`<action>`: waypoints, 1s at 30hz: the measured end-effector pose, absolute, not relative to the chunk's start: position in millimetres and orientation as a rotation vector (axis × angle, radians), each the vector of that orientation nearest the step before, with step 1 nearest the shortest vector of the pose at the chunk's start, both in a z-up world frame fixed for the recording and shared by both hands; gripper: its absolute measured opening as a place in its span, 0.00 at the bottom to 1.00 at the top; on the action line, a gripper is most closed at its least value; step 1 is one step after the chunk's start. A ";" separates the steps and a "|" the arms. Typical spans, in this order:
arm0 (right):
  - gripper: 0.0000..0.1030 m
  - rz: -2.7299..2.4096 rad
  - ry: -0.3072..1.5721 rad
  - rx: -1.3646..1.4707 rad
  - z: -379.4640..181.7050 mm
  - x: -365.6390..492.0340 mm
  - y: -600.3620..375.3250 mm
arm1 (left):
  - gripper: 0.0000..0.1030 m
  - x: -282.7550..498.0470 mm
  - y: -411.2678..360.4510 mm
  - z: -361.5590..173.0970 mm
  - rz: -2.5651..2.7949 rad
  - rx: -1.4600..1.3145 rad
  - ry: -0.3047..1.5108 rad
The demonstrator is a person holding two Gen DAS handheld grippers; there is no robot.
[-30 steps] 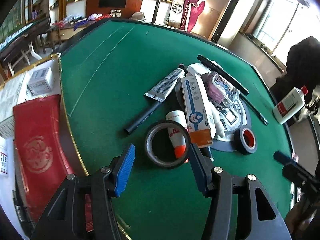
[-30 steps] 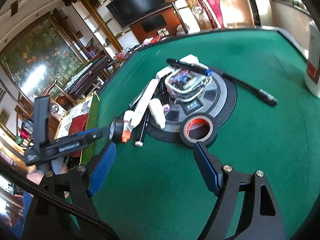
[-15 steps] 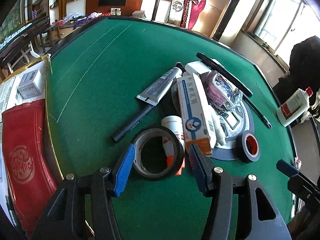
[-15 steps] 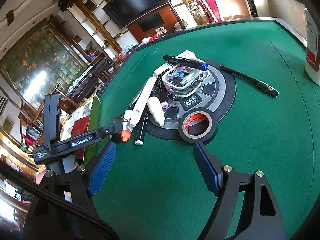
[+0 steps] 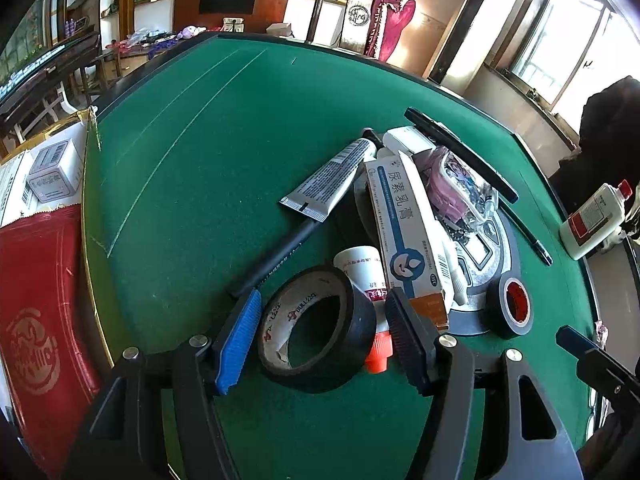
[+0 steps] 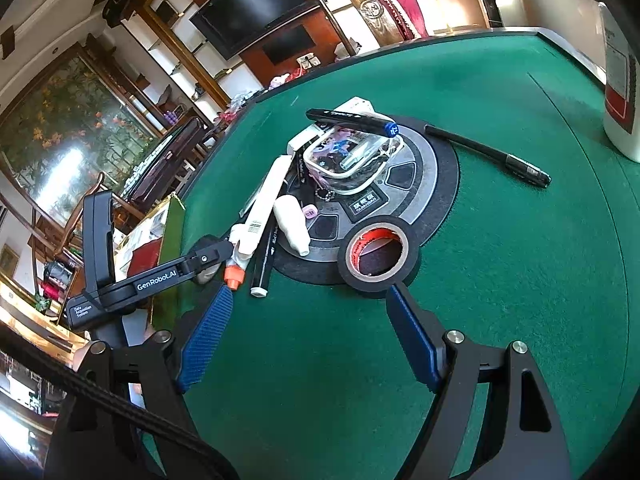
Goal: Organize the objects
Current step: 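Move both open tools back over the cluttered table, then grasp the black tape roll with the left tool while the right tool grasps the black-red tape roll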
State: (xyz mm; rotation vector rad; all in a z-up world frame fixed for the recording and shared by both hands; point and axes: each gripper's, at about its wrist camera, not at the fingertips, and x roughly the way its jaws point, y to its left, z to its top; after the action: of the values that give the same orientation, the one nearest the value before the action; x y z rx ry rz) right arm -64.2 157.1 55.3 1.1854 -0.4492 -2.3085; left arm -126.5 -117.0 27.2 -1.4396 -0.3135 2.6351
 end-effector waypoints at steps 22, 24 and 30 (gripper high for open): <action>0.77 -2.316 -0.448 1.187 55.3 -66.7 157.5 | 0.56 -116.9 -102.3 23.9 2.606 -1.434 -0.227; 0.77 -2.326 -0.441 1.186 55.2 -66.8 157.7 | 0.52 -115.9 -101.8 24.0 2.607 -1.409 -0.227; 0.77 -2.429 -0.325 1.197 54.4 -70.3 153.9 | 0.52 -107.1 -103.2 34.9 2.681 -1.336 -0.196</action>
State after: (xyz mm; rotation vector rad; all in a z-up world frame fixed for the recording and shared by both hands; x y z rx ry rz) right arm -70.3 153.9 54.4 1.1973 -0.3249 -2.4293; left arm -107.1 -103.2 34.9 -1.3356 -0.1959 2.6812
